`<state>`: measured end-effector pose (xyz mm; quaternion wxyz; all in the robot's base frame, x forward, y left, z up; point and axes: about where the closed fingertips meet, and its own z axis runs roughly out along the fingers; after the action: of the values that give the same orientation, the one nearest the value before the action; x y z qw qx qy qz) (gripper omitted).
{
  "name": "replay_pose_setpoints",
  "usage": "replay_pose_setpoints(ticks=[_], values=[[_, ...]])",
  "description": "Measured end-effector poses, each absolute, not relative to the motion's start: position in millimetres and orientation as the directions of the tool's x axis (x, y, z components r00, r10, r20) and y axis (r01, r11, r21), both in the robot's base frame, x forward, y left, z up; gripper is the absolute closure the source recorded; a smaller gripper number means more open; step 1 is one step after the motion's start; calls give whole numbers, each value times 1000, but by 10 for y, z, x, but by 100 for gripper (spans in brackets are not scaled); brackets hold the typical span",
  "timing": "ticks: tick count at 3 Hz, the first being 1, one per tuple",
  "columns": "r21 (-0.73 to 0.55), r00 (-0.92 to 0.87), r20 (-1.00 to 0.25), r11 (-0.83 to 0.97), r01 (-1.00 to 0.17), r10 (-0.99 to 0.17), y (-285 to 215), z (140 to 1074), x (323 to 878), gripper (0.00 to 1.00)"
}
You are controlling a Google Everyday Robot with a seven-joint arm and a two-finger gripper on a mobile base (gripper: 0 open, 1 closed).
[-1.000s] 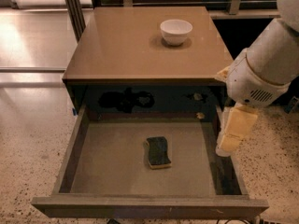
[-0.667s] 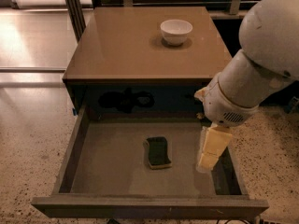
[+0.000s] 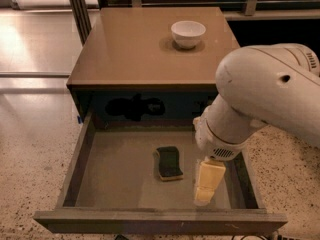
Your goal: Pick sponge from top drawer and place on counter
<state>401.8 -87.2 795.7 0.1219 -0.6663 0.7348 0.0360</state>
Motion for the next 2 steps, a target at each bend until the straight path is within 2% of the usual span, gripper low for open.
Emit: replay_pose_setpoints(ticks=[1,2], values=[[-111,-56,-220,82,-990,-974,-785,7763,4091,0],[-171,-46,-144,71,-983,-989,-713,7362,4466,0]])
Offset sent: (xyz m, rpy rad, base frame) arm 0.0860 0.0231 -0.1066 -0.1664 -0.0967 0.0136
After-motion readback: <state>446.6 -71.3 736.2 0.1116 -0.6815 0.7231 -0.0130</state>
